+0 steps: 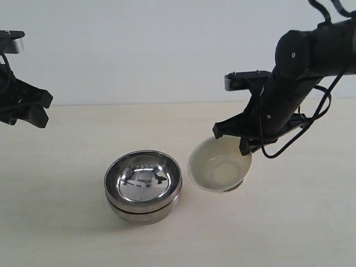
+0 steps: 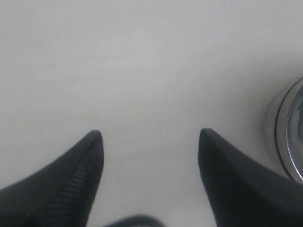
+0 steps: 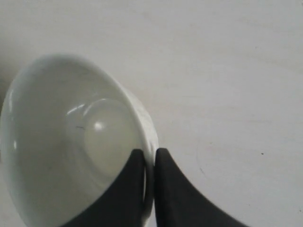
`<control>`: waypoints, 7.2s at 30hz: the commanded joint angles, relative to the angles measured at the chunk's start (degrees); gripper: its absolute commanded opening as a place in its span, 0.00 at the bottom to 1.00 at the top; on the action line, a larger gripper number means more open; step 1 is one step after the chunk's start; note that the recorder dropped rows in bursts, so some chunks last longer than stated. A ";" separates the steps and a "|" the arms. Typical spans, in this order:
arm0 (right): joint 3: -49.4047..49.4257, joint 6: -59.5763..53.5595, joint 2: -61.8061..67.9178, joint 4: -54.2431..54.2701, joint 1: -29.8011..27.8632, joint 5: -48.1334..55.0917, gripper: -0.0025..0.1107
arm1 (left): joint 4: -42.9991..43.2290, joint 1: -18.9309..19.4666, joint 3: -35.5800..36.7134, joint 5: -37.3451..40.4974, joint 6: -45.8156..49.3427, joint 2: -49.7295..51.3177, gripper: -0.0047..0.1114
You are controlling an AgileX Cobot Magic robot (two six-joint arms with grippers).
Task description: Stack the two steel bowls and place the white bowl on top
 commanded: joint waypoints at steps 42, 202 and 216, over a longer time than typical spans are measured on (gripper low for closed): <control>-7.98 -11.40 0.87 28.04 5.76 1.41 0.02 | -0.86 0.15 0.72 -1.35 0.28 -0.14 0.52; 77.15 2.40 -80.78 17.75 6.47 -51.61 0.11 | -84.15 0.52 72.35 -16.70 63.81 -85.35 0.07; 77.15 2.40 -80.78 17.75 6.47 -51.61 0.11 | -84.41 3.87 72.35 -25.06 67.51 -92.48 0.07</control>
